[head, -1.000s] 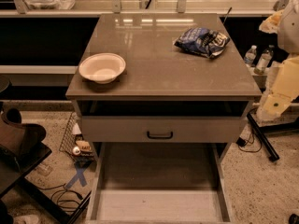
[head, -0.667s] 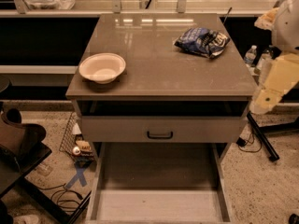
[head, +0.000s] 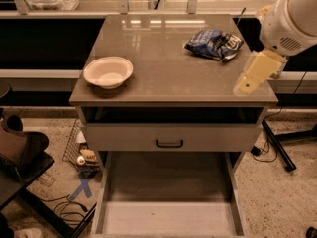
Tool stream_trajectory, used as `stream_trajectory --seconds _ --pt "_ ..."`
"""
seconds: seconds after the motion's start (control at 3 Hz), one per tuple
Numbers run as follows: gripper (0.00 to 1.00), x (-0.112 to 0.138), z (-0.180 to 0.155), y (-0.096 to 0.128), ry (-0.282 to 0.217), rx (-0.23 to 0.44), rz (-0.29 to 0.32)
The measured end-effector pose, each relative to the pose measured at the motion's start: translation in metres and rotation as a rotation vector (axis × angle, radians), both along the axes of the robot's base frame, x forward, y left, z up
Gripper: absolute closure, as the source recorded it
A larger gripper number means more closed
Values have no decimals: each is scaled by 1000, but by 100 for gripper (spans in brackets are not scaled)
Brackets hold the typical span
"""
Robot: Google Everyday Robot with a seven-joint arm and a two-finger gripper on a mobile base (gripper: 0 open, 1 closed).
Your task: Place blue chip bag into middle drawer
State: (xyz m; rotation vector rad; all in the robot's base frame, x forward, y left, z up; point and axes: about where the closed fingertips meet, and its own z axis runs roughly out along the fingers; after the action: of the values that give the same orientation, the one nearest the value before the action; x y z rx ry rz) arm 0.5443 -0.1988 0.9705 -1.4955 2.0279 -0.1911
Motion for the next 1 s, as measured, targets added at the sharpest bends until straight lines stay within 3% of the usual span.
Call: stream_trajectory --seconds 0.33,0.67,1.0 --pt "0 49 -5 -1 -100 100 -57" --pt "0 108 -5 9 -212 246 -111" --pt "0 154 13 20 -337 326 -174"
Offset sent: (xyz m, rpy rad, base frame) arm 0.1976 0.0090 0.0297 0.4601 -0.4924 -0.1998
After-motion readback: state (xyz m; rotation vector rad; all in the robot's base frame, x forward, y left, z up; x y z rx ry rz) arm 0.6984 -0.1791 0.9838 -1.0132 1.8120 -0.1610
